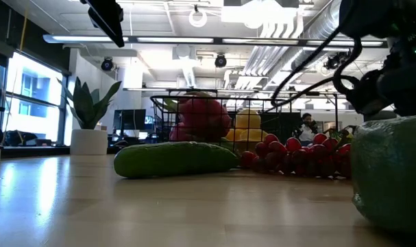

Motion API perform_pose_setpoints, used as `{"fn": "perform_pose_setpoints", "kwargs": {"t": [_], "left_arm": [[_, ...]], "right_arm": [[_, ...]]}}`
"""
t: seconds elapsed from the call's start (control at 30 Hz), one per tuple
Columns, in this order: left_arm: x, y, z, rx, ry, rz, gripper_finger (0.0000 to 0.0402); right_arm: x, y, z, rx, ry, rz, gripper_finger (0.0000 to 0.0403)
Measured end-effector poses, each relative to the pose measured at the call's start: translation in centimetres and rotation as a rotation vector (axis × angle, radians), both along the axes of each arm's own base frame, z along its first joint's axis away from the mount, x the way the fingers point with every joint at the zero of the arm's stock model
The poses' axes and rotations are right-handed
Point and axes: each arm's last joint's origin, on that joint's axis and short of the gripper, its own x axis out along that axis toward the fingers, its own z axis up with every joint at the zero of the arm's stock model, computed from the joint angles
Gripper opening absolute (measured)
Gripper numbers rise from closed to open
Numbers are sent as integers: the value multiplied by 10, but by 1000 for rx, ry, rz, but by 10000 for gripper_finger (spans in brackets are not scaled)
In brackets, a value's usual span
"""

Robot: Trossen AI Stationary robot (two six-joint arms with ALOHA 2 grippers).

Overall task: Build produce basket
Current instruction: Put the eggplant into the wire basket

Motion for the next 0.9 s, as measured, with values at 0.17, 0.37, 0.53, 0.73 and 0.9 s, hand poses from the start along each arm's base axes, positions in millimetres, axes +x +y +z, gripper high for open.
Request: {"fn": "perform_pose_setpoints", "kwargs": {"t": [0.17, 0.37, 0.53, 0.73, 0.9], "left_arm": [[0, 0, 0, 0, 0, 1, 225], [0, 0, 0, -1, -1, 2, 225], [0, 0, 0, -1, -1, 3, 225], [0, 1, 0, 20, -6, 31, 225], [0, 6, 0, 3, -14, 82, 225]], "right_arm": [[4, 1, 13, 26, -117, -66, 121], [5, -4, 35, 9, -285, -161, 121], [8, -14, 54, -18, -454, -231, 115], [17, -32, 73, -67, -650, -259, 117], [29, -51, 85, -121, -805, -241, 117]]}}
